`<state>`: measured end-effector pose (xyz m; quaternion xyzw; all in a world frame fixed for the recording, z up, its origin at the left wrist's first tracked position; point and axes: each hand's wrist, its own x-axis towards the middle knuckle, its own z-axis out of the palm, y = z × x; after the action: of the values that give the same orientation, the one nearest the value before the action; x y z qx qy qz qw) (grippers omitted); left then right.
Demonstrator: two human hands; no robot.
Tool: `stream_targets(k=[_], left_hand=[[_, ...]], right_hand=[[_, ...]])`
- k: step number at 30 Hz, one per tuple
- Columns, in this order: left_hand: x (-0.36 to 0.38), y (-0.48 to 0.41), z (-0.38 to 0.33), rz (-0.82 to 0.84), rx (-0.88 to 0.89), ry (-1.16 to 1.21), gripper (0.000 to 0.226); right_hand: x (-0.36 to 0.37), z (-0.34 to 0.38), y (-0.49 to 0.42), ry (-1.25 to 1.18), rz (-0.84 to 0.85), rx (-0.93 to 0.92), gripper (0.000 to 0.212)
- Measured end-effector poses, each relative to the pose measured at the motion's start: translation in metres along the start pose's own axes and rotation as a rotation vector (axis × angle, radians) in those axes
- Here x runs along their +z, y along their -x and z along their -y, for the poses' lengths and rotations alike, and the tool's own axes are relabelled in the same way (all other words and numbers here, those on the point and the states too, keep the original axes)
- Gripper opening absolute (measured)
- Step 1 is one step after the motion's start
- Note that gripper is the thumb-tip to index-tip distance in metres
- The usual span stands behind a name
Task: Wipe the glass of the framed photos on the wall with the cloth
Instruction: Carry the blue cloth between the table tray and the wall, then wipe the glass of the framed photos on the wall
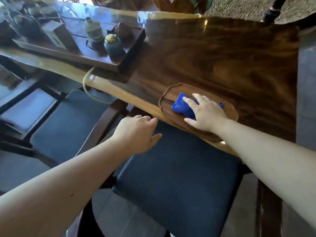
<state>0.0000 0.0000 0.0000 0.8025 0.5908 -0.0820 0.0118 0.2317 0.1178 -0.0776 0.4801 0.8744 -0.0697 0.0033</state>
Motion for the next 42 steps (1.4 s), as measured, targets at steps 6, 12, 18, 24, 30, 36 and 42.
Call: stream_targets(k=[6, 12, 18, 24, 30, 36, 42], left_hand=[[0.017, -0.001, 0.005, 0.007, -0.002, 0.004, 0.046], [-0.002, 0.022, 0.027, 0.005, -0.034, -0.04, 0.044], [-0.058, 0.086, 0.071, -0.046, -0.125, -0.097, 0.045], [-0.114, 0.187, 0.115, -0.16, -0.241, -0.167, 0.063], [-0.17, 0.309, 0.152, -0.279, -0.427, -0.322, 0.066], [-0.222, 0.446, 0.185, -0.346, -0.705, -0.469, 0.07], [-0.256, 0.557, 0.204, -0.312, -0.939, -0.522, 0.071]], right_hand=[[0.014, 0.01, -0.016, 0.041, -0.081, 0.033, 0.056], [-0.014, 0.036, -0.021, -0.056, -0.095, -0.019, 0.048], [-0.068, 0.122, -0.022, -0.164, -0.183, -0.207, 0.052], [-0.136, 0.243, -0.022, -0.307, -0.36, -0.466, 0.052], [-0.197, 0.375, -0.007, -0.392, -0.491, -0.618, 0.053], [-0.25, 0.516, 0.018, -0.477, -0.55, -0.799, 0.054], [-0.279, 0.645, 0.036, -0.541, -0.594, -0.973, 0.058]])
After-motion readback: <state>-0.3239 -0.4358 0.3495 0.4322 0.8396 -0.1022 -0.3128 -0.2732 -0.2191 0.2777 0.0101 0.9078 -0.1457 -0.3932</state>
